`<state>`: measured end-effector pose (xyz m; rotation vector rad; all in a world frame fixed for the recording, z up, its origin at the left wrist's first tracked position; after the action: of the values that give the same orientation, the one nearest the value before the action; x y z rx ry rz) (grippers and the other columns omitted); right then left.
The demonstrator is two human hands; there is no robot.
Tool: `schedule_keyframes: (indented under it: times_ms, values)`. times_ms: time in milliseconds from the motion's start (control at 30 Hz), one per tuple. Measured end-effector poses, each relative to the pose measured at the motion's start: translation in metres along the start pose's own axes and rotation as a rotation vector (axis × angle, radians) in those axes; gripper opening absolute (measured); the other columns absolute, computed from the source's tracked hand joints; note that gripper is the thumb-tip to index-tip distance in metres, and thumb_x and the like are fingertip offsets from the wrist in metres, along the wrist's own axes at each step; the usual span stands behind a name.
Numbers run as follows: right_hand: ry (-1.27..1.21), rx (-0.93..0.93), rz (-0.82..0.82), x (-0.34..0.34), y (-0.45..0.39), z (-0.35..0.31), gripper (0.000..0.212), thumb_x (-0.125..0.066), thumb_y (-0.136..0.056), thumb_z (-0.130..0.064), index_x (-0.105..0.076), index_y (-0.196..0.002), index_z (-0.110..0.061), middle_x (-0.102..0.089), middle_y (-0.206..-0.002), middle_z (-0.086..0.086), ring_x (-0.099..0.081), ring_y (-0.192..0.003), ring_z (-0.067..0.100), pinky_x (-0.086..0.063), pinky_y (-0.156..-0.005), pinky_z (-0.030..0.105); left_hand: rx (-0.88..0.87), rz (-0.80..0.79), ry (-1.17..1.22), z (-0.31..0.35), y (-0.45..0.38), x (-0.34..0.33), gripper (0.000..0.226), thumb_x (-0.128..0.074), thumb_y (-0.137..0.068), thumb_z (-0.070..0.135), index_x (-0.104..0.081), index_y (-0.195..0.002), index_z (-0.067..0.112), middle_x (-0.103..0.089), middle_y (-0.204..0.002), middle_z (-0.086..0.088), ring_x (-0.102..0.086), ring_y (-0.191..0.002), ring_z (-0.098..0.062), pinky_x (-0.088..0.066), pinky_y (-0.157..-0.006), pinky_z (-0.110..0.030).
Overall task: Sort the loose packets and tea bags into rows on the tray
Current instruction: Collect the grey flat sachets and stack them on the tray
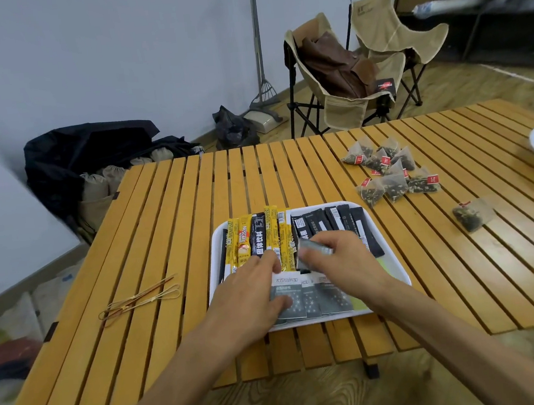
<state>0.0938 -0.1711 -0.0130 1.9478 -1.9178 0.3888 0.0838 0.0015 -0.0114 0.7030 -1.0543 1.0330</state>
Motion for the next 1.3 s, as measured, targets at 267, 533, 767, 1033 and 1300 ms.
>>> schedule_keyframes:
  times_ms: [267,533,767,1033,1300]
  values:
    - [-0.247,-0.207,-0.032,0.024,0.005,0.015,0.019,-0.069,-0.095,-0.028,-0.080,-0.085,-0.017,-0.073,-0.072,-0.012,-0.060,-0.058,-0.005,-0.042,-0.057,0.015,-0.003,-0.067,-0.047,-0.003,-0.001,-0.004,0.050,-0.062,-0.090,0.051,-0.046,-0.136,0.041,-0.040,-0.103,0.011,-0.053,-0.097,-0.015,-0.041,-0.073,-0.032]
    - [-0.360,-0.244,-0.024,0.028,0.012,0.014,0.011,-0.072,-0.093,-0.018,-0.067,-0.090,-0.008,-0.062,-0.068,0.002,-0.053,-0.054,0.009,-0.043,-0.052,0.025,-0.021,0.024,0.063,-0.002,-0.002,0.002,0.042,-0.063,-0.090,0.049,-0.051,-0.128,0.040,-0.043,-0.092,0.016,-0.048,-0.083,-0.004,-0.039,-0.067,-0.026]
    - [-0.605,-0.252,-0.124,0.021,0.019,0.006,0.018,-0.067,-0.093,0.002,-0.056,-0.106,-0.002,-0.078,-0.093,0.018,-0.077,-0.074,0.029,-0.063,-0.062,0.028,0.059,0.153,0.593,0.008,-0.013,0.015,0.017,-0.061,-0.094,0.040,-0.068,-0.080,0.034,-0.059,-0.067,0.023,-0.051,-0.064,0.005,-0.037,-0.062,-0.020]
    - [-0.178,0.013,-0.225,0.020,0.022,-0.001,0.008,-0.070,-0.090,-0.001,-0.067,-0.092,-0.008,-0.078,-0.080,0.010,-0.074,-0.074,0.019,-0.058,-0.069,0.031,0.047,0.142,0.681,0.010,-0.020,0.012,0.013,-0.068,-0.092,0.029,-0.071,-0.080,0.024,-0.045,-0.052,0.013,-0.040,-0.052,-0.005,-0.038,-0.055,-0.020]
    - [-0.085,0.003,-0.132,0.028,0.019,0.002,0.003,-0.075,-0.089,-0.011,-0.075,-0.087,-0.009,-0.073,-0.076,0.006,-0.062,-0.062,0.007,-0.051,-0.061,0.021,-0.001,0.137,0.574,0.011,-0.018,0.011,0.009,-0.072,-0.088,0.034,-0.070,-0.083,0.027,-0.062,-0.073,0.010,-0.050,-0.064,-0.002,-0.044,-0.061,-0.017]
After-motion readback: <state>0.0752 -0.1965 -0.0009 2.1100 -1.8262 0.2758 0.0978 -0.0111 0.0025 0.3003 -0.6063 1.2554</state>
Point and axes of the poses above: each hand's wrist, its own y-axis away from the middle knuckle, its own x-axis out of the back of the hand, z = x × y, the point moved 4 cm from there along -y, towards the middle knuckle
